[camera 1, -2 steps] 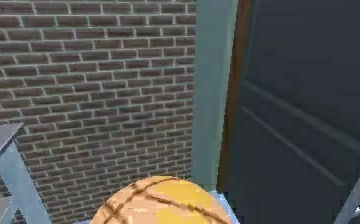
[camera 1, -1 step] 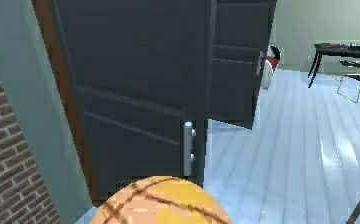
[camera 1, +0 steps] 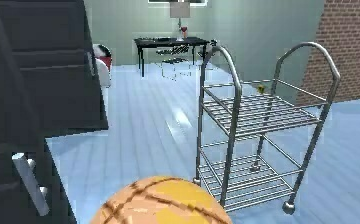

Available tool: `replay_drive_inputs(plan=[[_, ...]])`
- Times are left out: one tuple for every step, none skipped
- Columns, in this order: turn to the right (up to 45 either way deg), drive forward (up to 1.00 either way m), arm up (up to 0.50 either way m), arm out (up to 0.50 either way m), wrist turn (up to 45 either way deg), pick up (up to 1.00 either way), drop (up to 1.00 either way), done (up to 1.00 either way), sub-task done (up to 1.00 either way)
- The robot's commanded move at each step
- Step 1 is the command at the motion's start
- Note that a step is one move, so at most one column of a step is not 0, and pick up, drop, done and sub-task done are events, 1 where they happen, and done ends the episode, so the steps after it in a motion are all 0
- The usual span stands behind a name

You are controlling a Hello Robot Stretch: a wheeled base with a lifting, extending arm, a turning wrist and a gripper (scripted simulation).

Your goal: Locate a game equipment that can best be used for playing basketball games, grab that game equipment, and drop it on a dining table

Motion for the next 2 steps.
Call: replay_drive_inputs(plan=[[45.0,0.00,0.00,0.00,0.0,0.00,0.00,0.00,0.00],[21.0,0.00,0.00,0.00,0.0,0.00,0.00,0.00,0.00]])
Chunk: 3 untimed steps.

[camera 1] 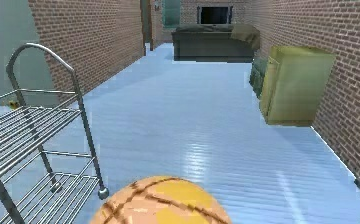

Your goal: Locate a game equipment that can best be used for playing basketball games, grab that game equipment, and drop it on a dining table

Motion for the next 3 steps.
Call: replay_drive_inputs(plan=[[3.0,0.00,0.00,0.00,0.0,0.00,0.00,0.00,0.00],[-45.0,0.00,0.00,0.00,0.0,0.00,0.00,0.00,0.00],[-45.0,0.00,0.00,0.00,0.0,0.00,0.00,0.00,0.00]])
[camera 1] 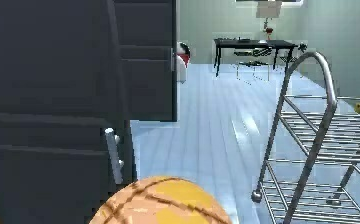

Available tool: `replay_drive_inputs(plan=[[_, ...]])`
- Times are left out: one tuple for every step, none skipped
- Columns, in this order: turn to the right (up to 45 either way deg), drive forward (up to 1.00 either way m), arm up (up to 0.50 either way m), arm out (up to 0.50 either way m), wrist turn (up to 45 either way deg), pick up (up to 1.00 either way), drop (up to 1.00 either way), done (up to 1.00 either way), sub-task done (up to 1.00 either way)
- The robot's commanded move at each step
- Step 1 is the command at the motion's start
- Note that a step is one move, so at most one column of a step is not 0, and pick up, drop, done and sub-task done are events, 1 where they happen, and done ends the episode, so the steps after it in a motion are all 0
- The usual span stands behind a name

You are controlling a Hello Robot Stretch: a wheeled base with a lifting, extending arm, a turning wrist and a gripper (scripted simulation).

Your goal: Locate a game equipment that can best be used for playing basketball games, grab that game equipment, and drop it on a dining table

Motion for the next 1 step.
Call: replay_drive_inputs(plan=[[-45.0,0.00,0.00,0.00,0.0,0.00,0.00,0.00,0.00]])
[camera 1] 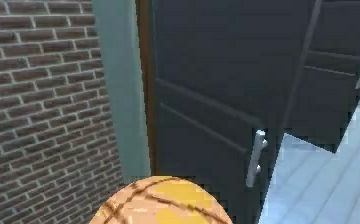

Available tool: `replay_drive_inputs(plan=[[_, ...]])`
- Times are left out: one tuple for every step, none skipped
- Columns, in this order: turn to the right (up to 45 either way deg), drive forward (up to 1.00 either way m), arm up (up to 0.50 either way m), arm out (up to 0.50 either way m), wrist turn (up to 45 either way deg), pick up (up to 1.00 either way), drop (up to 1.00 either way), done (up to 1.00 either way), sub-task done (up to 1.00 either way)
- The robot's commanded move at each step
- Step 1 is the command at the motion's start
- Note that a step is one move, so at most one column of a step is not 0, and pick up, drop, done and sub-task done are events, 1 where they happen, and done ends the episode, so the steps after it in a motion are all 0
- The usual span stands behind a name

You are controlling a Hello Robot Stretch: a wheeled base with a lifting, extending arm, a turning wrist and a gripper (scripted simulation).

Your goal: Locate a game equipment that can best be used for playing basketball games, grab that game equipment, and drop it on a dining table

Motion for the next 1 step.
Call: replay_drive_inputs(plan=[[-27.0,0.00,0.00,0.00,0.0,0.00,0.00,0.00,0.00]])
